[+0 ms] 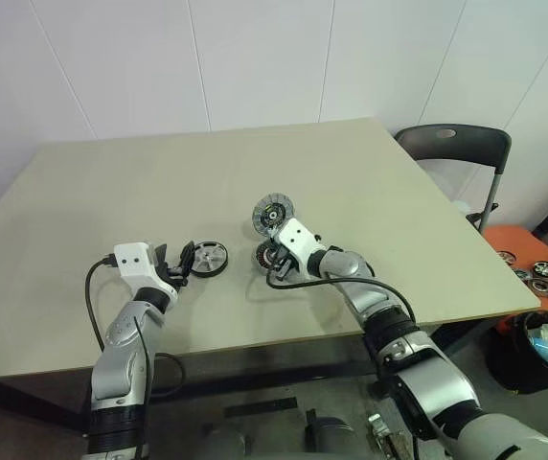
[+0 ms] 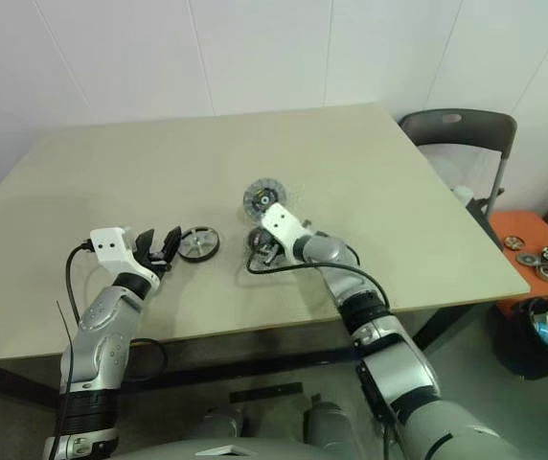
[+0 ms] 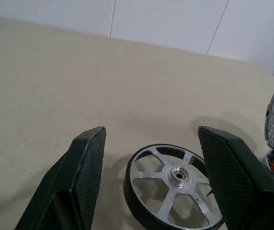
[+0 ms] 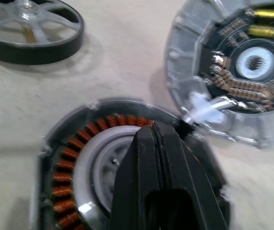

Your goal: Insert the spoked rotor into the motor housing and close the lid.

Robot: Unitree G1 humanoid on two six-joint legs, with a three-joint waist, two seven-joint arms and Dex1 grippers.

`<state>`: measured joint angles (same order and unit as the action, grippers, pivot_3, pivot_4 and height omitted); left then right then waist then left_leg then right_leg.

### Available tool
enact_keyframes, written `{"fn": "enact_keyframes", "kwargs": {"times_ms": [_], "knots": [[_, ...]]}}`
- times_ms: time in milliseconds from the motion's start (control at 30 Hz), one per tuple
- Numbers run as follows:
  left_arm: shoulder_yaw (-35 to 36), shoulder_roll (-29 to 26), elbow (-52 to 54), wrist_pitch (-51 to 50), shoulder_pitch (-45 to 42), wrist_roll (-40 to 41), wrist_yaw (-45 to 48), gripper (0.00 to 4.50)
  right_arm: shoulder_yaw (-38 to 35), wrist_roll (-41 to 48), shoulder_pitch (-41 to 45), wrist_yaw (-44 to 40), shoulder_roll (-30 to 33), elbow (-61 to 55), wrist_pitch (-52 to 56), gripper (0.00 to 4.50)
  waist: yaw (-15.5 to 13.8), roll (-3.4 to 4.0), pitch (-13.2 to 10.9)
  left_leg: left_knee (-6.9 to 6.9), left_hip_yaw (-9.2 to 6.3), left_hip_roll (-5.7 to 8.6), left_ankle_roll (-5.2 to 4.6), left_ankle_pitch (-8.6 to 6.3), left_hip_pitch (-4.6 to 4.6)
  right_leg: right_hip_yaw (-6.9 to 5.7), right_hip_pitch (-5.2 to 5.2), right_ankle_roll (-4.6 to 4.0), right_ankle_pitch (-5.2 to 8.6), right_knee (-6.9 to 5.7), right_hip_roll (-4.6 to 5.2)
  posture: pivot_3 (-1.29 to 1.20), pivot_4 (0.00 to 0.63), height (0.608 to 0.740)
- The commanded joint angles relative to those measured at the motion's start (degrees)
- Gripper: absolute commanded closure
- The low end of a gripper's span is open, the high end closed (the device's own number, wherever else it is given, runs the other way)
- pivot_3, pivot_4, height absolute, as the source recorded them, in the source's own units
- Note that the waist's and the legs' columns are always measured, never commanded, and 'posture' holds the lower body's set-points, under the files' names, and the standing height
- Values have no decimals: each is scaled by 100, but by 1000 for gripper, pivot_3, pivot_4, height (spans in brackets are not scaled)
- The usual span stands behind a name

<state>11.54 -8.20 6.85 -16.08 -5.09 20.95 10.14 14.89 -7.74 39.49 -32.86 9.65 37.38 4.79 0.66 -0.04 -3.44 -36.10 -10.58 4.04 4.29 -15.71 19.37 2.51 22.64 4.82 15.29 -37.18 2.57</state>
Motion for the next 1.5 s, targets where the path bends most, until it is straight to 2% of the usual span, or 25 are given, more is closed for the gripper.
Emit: {"fn": "enact_keyframes", "kwargs": {"times_ms": [33,533,700,833,1267,1400,1500], "knots": [[16,-15,68,128,-107,-16,42,1253,-92,-38,59,57,132,-30,161,4483,1,0,1,0,0,0,0,0,-1,0,0,0,0,0,0,0,0,740],[26,-20,-14,179,-163,-24,35,1253,-203,449,-11,-330,-105,-485,139,4483,15,-1,1,6,0,-1,0,0,5,0,9,1,-1,0,-1,0,0,740],[22,-16,10,181,-145,-19,29,1253,-112,271,80,-130,-117,-387,-146,4483,14,-1,1,6,1,-1,0,0,5,0,9,1,-1,0,0,0,0,740],[15,-10,21,174,-137,-15,26,1253,113,-252,245,393,-56,66,10,4483,13,-1,1,6,1,-1,0,0,5,0,9,1,-1,-1,-1,0,0,740],[6,-8,-25,195,-165,-17,45,1253,282,-531,148,308,11,345,484,4483,14,-14,26,-2,1,-1,0,0,-34,0,-36,9,10,-1,-2,0,0,740],[18,-25,-44,198,-199,-11,57,1253,-351,345,173,163,-401,-167,-21,4483,20,-14,25,0,0,-1,0,0,-31,0,-30,6,7,0,-2,0,0,740],[17,-23,-42,197,-210,-9,59,1253,-715,885,204,4,-626,-538,-289,4483,53,-13,24,4,-1,-2,0,0,5,2,11,2,-1,-1,-2,0,0,740]]}}
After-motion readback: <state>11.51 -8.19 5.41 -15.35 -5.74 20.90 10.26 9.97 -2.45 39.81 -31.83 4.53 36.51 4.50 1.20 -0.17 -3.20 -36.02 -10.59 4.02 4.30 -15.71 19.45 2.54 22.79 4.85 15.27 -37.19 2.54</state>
